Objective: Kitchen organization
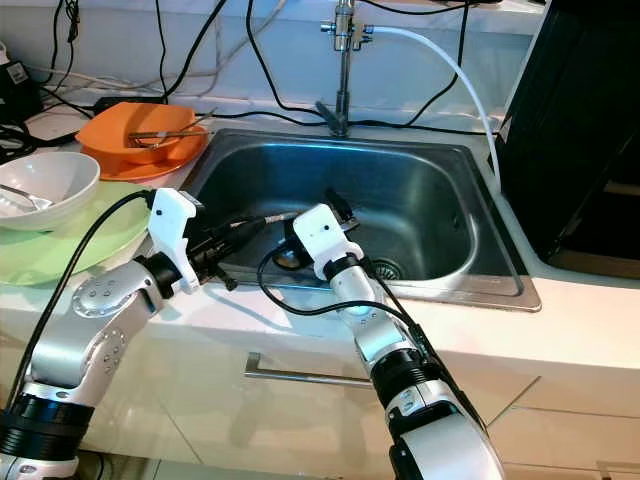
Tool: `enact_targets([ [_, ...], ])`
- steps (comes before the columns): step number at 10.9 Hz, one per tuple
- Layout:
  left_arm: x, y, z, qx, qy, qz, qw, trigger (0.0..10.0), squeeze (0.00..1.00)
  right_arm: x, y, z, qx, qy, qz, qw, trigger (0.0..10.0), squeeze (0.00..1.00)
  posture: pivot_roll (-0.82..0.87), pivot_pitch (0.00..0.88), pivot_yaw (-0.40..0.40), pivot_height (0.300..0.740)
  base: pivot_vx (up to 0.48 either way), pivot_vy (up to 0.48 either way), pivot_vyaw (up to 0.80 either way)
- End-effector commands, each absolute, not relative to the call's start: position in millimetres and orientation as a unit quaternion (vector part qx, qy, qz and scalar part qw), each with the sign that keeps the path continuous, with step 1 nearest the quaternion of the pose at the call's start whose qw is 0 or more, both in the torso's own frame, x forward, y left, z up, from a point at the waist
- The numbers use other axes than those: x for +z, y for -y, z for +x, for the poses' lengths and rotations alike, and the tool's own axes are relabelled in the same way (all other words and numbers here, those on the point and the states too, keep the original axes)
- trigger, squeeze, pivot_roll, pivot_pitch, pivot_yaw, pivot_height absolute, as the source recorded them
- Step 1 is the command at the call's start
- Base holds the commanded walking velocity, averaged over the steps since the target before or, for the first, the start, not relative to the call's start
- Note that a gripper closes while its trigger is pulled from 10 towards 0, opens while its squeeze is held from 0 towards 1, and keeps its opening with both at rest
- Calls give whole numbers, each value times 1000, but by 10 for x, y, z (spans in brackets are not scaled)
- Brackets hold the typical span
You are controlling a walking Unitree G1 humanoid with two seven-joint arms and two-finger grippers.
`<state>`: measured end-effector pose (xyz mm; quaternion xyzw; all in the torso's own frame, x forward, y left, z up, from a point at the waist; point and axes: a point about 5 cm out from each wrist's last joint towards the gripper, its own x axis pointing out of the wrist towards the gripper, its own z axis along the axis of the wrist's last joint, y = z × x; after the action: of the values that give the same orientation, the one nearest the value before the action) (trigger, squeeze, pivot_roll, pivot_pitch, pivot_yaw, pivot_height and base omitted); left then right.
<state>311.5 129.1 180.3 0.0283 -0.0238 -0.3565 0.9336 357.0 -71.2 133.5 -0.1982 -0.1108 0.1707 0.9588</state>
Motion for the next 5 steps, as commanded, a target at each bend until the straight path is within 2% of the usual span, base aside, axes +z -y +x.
enact_targets([
  [1, 1807, -1275, 3108, -369, 15, 39, 929, 10000, 0, 1276, 685, 3556, 179, 98, -199, 959, 10000, 0, 228, 0, 23, 740, 0, 0, 0],
  [5, 1885, -1232, 3112, -379, 36, 38, 924, 10000, 0, 1228, 631, 3527, 194, 91, -201, 956, 10000, 0, 228, 0, 26, 740, 0, 0, 0],
])
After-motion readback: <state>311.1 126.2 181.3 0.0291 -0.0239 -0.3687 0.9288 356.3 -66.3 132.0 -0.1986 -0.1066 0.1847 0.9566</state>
